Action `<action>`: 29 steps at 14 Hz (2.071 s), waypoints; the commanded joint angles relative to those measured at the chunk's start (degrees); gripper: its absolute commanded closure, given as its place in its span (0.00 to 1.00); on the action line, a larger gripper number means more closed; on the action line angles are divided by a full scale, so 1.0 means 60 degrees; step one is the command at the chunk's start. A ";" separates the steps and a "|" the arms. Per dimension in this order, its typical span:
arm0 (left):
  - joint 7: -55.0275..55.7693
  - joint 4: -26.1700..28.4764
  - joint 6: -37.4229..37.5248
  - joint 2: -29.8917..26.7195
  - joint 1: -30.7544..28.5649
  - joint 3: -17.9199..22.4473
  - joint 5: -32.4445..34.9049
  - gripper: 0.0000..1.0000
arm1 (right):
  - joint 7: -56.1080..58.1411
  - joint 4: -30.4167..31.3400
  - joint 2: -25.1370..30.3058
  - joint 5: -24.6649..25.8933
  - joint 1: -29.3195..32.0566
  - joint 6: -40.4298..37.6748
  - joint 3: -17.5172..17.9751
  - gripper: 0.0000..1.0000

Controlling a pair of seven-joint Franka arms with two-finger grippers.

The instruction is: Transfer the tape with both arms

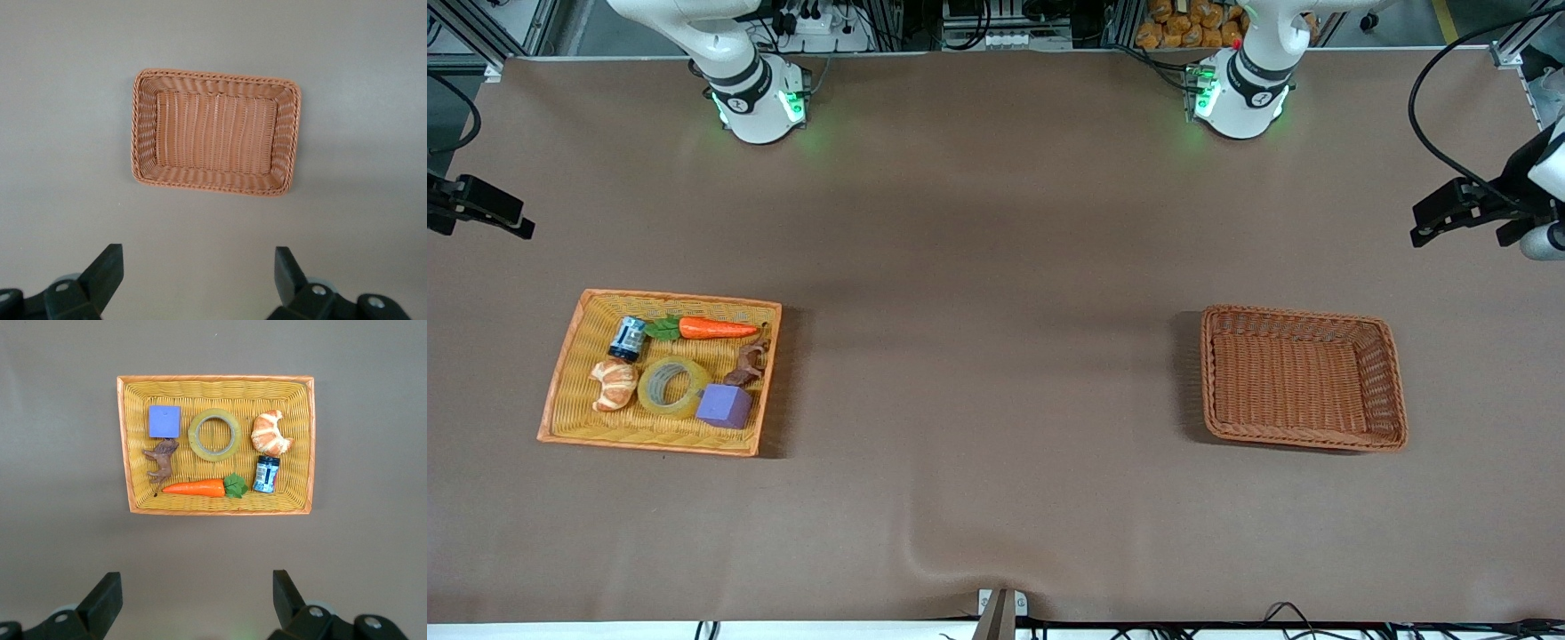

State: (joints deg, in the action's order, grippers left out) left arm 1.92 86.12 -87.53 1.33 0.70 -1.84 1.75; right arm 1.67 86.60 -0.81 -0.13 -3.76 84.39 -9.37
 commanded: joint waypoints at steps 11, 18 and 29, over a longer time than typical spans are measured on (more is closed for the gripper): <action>-0.0246 -0.0277 0.0278 0.0012 -0.0087 0.0086 -0.0233 0.00 | -0.0132 -0.0238 -0.0100 -0.0140 0.0143 -0.0120 0.0081 0.00; -0.0261 -0.0262 0.0292 0.0012 -0.0102 0.0130 -0.0555 0.00 | -0.0132 -0.0136 -0.0085 -0.0140 0.0099 -0.0091 0.0096 0.00; -0.0334 -0.0218 0.0292 0.0027 -0.0102 0.0145 -0.0540 0.00 | 0.1329 0.1606 -0.1604 -0.0271 -0.0881 0.2584 0.0140 0.00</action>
State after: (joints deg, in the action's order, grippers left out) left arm 1.61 85.57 -86.85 1.44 0.38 -1.22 0.04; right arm 5.86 94.12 -6.67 -0.95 -7.63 95.36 -8.33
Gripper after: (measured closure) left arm 0.000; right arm 0.000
